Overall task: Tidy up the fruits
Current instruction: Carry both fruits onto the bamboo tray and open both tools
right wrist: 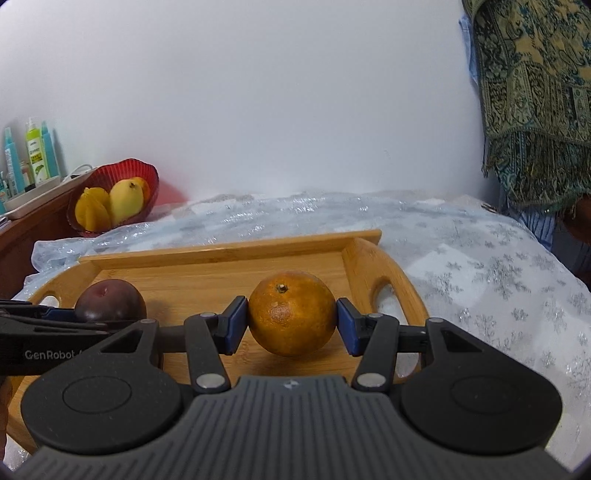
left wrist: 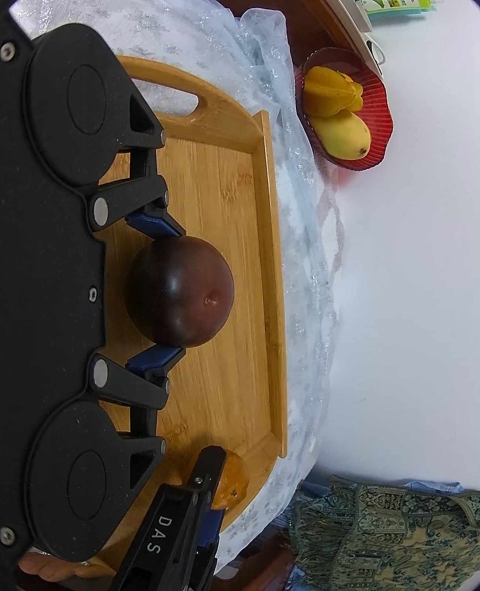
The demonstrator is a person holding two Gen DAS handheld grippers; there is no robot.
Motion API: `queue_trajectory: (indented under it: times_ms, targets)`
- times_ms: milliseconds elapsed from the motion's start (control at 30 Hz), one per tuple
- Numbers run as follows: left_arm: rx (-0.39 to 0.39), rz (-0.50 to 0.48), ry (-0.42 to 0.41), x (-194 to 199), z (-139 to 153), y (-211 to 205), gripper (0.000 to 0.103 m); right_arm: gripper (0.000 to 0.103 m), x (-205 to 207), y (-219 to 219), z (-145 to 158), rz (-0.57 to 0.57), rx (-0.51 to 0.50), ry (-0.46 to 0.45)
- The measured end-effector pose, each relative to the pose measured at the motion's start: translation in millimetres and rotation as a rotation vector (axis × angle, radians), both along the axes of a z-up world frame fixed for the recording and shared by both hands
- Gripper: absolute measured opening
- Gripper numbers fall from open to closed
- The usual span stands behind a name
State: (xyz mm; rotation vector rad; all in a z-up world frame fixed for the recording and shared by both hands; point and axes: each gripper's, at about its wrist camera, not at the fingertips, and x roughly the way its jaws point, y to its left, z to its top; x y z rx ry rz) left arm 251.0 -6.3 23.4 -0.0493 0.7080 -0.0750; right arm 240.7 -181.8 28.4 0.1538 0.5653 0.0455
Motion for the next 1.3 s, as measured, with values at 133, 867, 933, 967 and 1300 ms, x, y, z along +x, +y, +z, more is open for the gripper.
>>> queue_trajectory:
  times_ms: [133, 867, 933, 967, 1300]
  targets:
    - [0.004, -0.006, -0.004, -1, 0, -1, 0.058, 0.055, -1, 0, -3, -0.002, -0.001, 0.01]
    - [0.019, -0.017, -0.012, -2, -1, -2, 0.059, 0.058, -4, 3, -6, -0.004, -0.028, -0.004]
    - [0.022, -0.018, -0.013, -2, -1, -3, 0.06, 0.058, -3, 4, -6, -0.004, -0.028, -0.005]
    - [0.023, -0.018, -0.013, -2, -1, -3, 0.06, 0.058, -4, 3, -6, -0.004, -0.027, -0.005]
    - [0.055, -0.032, -0.011, -5, -6, -6, 0.061, 0.059, -6, 4, -11, -0.011, -0.033, 0.006]
